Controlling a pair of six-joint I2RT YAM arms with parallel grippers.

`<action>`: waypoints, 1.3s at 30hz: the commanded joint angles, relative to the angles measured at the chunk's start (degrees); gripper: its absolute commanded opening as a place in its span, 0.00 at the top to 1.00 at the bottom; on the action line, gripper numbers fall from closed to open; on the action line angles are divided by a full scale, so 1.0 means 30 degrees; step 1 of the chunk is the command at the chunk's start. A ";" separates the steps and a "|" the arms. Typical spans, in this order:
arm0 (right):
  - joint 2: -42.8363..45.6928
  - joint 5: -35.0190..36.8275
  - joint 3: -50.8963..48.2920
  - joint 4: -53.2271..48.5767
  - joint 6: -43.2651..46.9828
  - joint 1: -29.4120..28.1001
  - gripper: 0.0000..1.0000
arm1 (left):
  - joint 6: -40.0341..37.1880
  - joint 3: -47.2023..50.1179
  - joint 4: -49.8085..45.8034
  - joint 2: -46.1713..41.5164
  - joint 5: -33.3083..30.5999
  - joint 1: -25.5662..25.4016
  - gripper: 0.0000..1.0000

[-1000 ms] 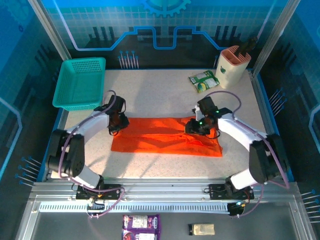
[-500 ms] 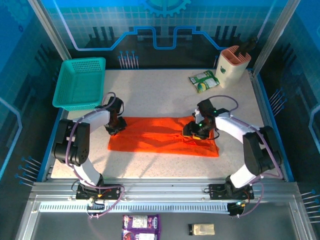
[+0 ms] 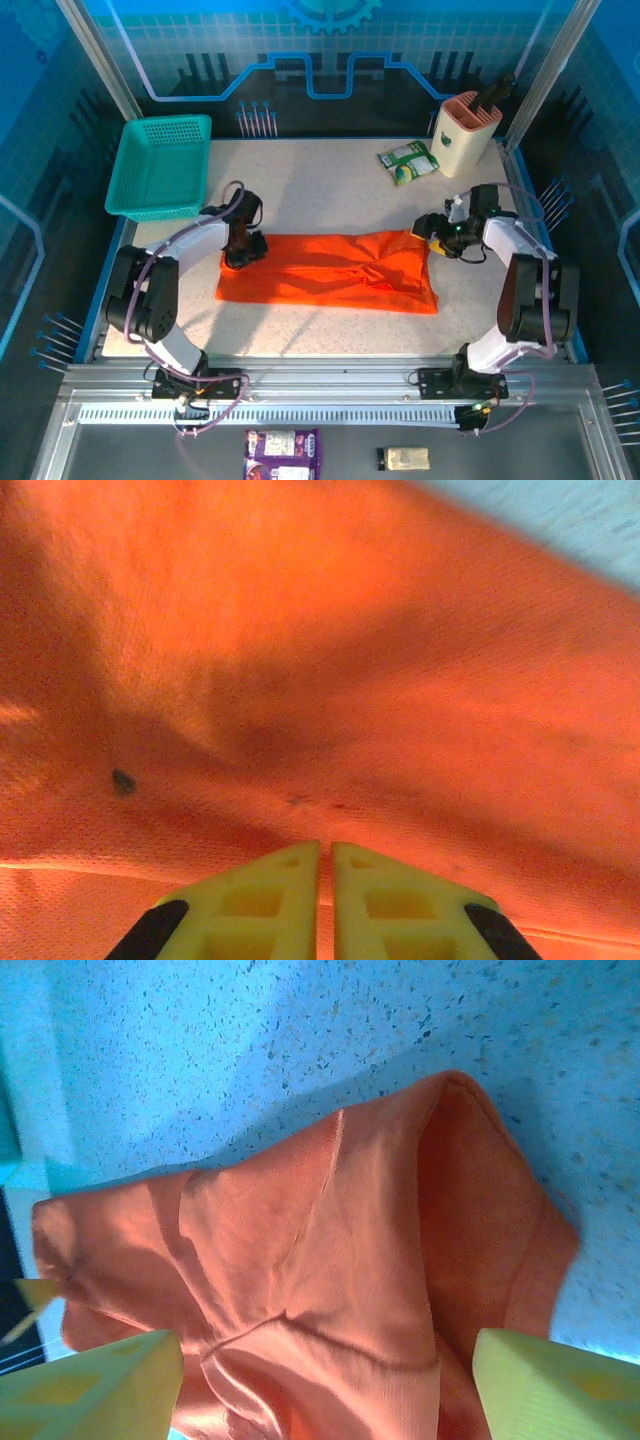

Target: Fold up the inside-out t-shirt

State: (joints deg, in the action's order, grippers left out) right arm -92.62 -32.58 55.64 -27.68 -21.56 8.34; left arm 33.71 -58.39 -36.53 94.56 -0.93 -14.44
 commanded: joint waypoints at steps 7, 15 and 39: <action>-0.4316 -0.3836 0.1993 0.3966 -0.1602 0.0438 0.34 | -0.0545 0.0743 -0.0822 0.1599 -0.0316 0.0084 0.89; -0.5429 -0.3563 0.3044 0.3605 -0.1866 0.0750 0.55 | -0.0493 -0.0797 -0.1377 0.0795 -0.0274 0.0613 0.85; -0.6205 -0.1540 0.2641 0.5301 -0.3945 0.2241 1.00 | 0.0565 -0.2069 -0.0687 0.4485 -0.1401 0.3904 0.91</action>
State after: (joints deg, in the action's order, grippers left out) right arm -110.19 -39.00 63.70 -14.44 -31.75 13.74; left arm 34.13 -67.13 -37.56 106.87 -1.61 -4.45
